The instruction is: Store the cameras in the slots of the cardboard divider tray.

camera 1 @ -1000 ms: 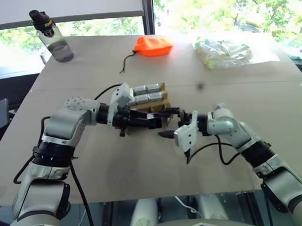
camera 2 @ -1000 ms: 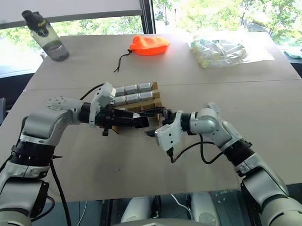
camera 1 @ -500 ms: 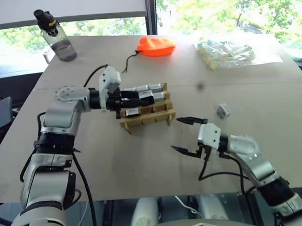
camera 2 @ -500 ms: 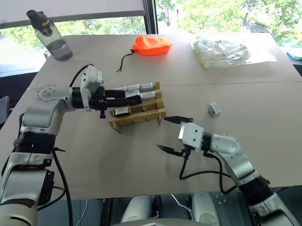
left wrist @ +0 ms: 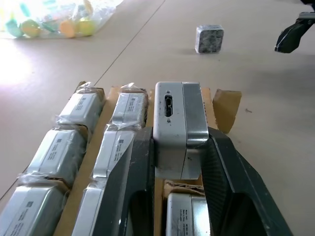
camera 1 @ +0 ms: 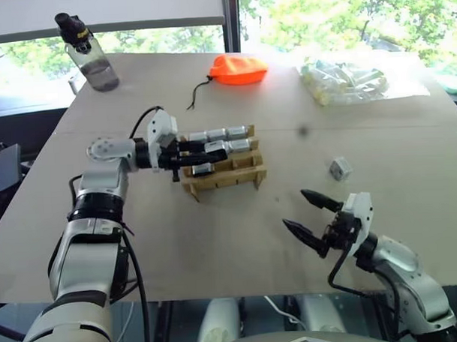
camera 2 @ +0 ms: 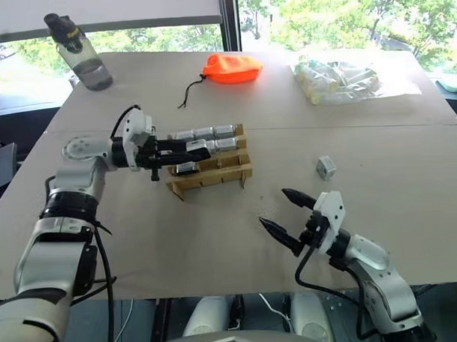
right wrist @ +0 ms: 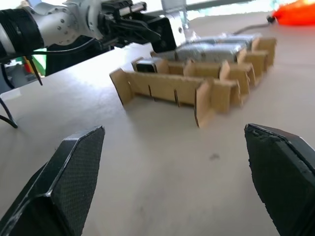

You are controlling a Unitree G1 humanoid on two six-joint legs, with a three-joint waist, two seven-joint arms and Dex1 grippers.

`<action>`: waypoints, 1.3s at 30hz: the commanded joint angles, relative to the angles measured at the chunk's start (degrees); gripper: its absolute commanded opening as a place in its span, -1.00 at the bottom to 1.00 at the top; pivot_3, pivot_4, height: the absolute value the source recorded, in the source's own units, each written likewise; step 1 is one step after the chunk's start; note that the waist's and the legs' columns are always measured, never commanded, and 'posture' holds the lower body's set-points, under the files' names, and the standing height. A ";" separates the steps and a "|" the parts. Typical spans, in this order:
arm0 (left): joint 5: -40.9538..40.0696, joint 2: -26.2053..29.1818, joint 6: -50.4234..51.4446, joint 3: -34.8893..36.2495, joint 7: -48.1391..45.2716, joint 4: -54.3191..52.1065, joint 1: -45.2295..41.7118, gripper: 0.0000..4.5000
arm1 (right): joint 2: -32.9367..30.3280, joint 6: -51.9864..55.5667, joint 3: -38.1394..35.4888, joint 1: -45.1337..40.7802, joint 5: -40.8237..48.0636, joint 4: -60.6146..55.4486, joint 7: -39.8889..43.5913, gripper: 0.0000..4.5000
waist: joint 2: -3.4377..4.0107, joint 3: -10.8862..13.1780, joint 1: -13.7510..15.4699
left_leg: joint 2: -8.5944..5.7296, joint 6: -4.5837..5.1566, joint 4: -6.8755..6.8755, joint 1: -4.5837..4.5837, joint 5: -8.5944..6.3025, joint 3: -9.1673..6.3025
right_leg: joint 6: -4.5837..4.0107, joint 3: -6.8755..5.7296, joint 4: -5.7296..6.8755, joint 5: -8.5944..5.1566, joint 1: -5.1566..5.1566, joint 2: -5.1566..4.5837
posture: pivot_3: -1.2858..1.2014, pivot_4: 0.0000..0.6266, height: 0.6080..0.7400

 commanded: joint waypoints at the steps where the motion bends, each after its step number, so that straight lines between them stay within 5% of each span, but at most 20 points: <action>1: -0.29 -0.99 -1.60 1.65 -1.19 1.80 -2.52 -0.67 | -0.21 -0.47 -1.81 2.52 0.81 -3.40 0.30 1.00 | 0.00 0.00 -0.01 | 0.00 0.00 0.00 -0.01 0.00 0.00 | 0.00 0.00 -0.01 0.00 0.00 0.00 | 0.03 -0.52 0.78; 20: 4.35 -1.60 -8.11 0.66 -4.73 7.37 -4.10 -0.67 | 1.09 -23.95 -2.82 8.32 -15.20 2.70 1.20 1.00 | -0.02 0.00 -0.06 | 0.02 0.01 0.00 0.02 -0.01 -0.02 | 0.01 0.02 0.00 -0.01 0.00 0.05 | 0.03 -0.52 0.78; 30: 11.26 -1.32 -11.41 -1.30 1.63 11.12 -5.42 -0.67 | 0.84 -26.31 -1.50 7.82 -15.83 4.39 0.93 1.00 | -0.03 -0.01 -0.02 | 0.02 0.01 0.00 0.08 0.00 0.00 | 0.01 0.04 0.02 -0.01 0.04 0.05 | 0.03 -0.52 0.78; 39: 11.12 -1.29 -5.71 -1.92 -2.55 10.09 -5.34 -0.67 | 0.49 -26.54 -1.31 8.12 -16.22 4.39 0.71 1.00 | -0.04 -0.04 -0.05 | 0.03 0.02 0.02 0.20 0.00 0.01 | 0.00 0.05 0.09 -0.01 0.12 0.05 | 0.03 -0.52 0.78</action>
